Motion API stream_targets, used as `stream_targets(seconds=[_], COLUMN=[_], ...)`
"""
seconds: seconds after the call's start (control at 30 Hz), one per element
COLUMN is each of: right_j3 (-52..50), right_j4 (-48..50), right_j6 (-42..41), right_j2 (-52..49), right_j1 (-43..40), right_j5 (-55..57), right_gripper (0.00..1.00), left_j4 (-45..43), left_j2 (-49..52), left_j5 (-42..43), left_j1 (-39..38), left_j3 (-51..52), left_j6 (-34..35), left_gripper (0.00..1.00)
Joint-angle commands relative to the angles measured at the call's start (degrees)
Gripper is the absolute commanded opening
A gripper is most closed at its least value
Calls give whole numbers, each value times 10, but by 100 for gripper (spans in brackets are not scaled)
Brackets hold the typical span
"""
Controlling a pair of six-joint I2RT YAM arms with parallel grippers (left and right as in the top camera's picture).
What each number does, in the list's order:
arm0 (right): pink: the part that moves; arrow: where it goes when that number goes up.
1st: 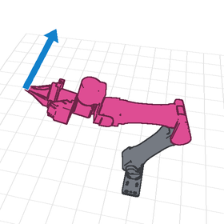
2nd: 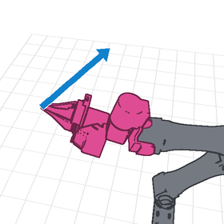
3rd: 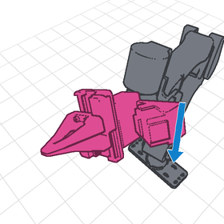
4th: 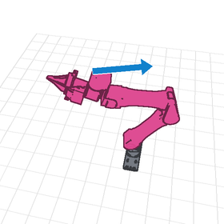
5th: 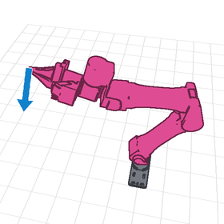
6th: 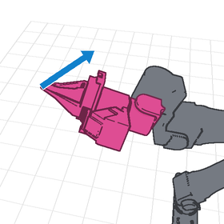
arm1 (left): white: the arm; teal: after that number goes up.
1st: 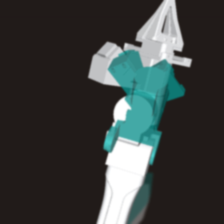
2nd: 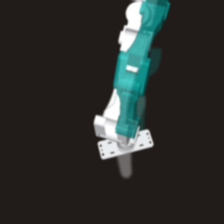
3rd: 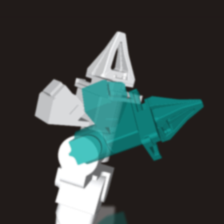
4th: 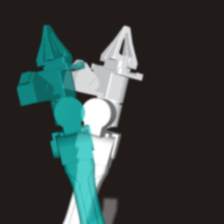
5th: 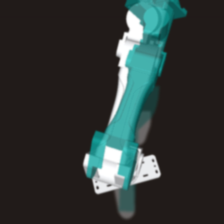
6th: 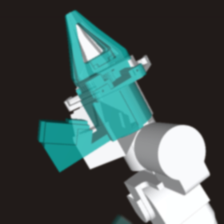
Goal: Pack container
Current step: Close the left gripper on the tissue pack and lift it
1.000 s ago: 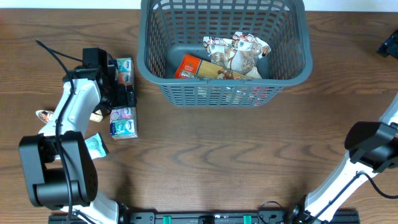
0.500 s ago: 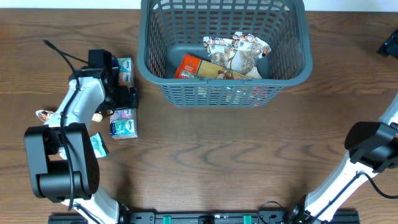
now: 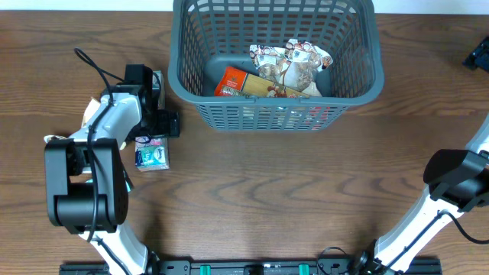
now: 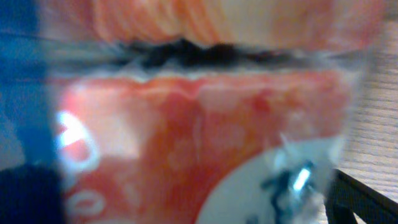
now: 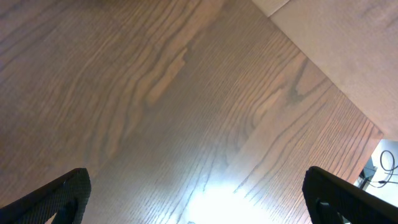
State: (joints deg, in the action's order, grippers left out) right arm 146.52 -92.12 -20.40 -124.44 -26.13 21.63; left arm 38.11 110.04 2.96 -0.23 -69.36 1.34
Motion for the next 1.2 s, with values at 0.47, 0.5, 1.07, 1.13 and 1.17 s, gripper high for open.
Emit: stream_targets(seconds=[0.47,0.5,1.07,1.13,1.17], right_j3=[-1,-1,-1,-1,-1], right_j4=[-1,-1,-1,-1,-1], right_j6=[-8,-8,-8,-8,-8], right_j2=[6,6,6,6,6], right_j1=[-1,-1,-1,-1,-1], right_j5=[6,6,6,6,6], right_gripper=[99,99,99,99,99], left_j4=[-3,-3,2,2,4], left_j2=[13,13,-200,-229,-240], left_j5=[-7,-7,-163,-163,-163], left_j1=[0,0,34,33,30], left_j3=[-14,-14,-103,-132,-147], left_j6=[5,5,134,131,128], left_gripper=[6,6,6,6,6])
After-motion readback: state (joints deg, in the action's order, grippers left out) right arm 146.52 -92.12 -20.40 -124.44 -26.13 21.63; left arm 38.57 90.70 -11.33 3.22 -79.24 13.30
